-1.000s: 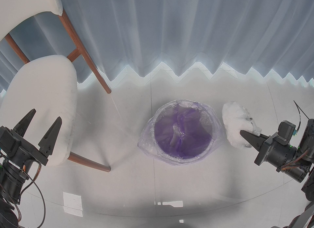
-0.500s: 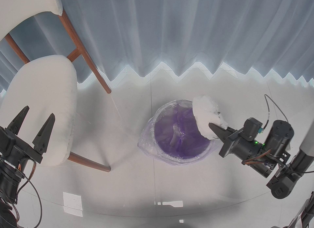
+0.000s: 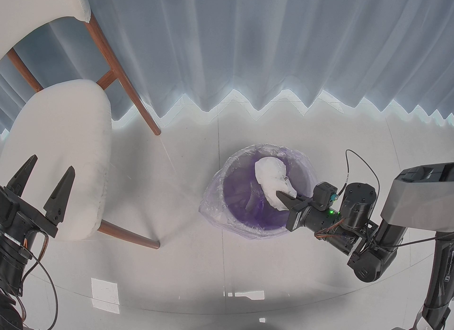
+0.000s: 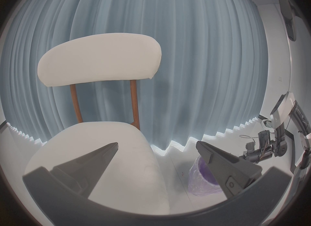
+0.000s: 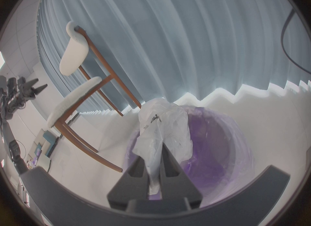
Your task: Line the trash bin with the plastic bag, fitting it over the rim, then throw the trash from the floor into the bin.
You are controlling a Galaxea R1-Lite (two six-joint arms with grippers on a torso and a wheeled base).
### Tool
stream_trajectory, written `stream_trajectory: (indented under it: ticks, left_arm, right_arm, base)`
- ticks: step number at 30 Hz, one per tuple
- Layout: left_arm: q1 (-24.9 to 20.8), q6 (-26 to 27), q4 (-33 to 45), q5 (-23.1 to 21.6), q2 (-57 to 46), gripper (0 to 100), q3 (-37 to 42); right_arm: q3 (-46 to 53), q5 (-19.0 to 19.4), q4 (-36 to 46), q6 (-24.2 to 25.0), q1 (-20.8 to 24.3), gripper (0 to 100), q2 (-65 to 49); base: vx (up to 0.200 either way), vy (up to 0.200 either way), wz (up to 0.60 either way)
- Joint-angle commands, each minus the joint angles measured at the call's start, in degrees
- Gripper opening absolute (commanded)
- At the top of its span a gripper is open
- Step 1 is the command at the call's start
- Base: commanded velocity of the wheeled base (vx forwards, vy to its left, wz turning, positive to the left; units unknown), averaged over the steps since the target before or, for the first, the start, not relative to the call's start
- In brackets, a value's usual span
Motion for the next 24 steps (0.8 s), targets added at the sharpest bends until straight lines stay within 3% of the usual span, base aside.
stream_trajectory:
  ticks: [1, 15, 24]
  left_arm:
    - [-0.11, -0.06, 0.03, 0.07, -0.93, 100, 1.01]
    - [0.51, 0.03, 0.12, 0.07, -0.93, 100, 1.01]
    - [0.51, -0.23, 1.0, 0.07, -0.66, 100, 1.01]
  right_arm:
    - [-2.78, 0.0, -0.78, -0.49, -1.15, 0, 6.47]
    - [-11.22, -1.06, -0.78, -0.58, -3.08, 0, 13.06]
    - [-11.31, -1.32, -0.78, -0.49, -2.91, 0, 13.24]
  base:
    - [0.0, 0.0, 0.0]
    - [0.0, 0.0, 0.0]
    - [0.0, 0.0, 0.0]
